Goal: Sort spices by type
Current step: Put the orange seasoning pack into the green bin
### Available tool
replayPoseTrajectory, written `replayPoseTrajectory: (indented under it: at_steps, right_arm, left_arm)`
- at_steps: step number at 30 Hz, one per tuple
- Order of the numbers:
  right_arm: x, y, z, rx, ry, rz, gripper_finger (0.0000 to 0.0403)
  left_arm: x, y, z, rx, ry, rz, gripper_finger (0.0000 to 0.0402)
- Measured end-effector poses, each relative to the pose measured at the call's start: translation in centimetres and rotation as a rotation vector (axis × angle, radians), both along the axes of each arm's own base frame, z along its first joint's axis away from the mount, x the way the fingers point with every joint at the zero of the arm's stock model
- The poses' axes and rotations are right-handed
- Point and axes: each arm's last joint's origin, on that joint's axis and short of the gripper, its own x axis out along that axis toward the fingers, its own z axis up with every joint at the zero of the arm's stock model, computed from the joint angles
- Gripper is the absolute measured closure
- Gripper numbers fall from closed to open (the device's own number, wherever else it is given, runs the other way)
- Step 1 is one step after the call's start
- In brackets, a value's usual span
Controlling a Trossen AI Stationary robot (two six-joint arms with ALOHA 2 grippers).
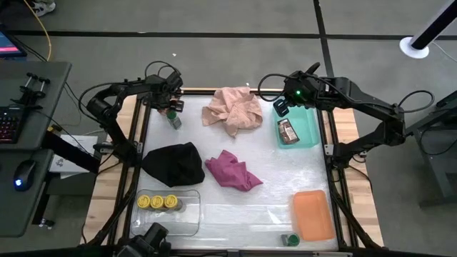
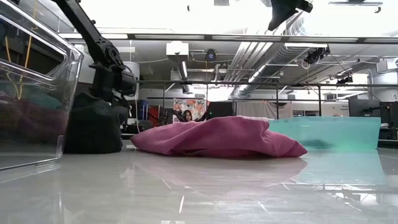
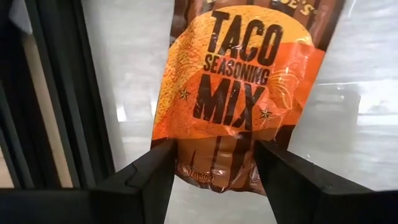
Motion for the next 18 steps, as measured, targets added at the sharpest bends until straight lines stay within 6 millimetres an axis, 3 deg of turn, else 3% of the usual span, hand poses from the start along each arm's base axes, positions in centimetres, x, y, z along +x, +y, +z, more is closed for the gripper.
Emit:
replayPoseTrajectory:
  at_steps: [4, 10, 15, 18]
  right_arm:
    - [0.0, 0.0, 0.0, 0.003, -0.004, -0.003, 0.0403]
    - [0.0, 0.0, 0.0, 0.005, -0.006, -0.006, 0.0403]
    - [0.0, 0.0, 0.0, 0.006, -0.006, -0.006, 0.0403]
    - [0.0, 0.0, 0.0, 0.001, 0.001, 0.002, 0.0403]
  left_arm:
    - [0.0, 0.0, 0.0, -0.013, 0.006, -0.064, 0.0222]
    - [0.1, 0.1, 0.0, -0.025, -0.017, -0.105, 0.0379]
    - [0.1, 0.1, 0.6, -0.023, -0.038, -0.113, 0.0389]
    - [0.1, -0.1, 2.7, 0.036, -0.084, -0.124, 0.0396]
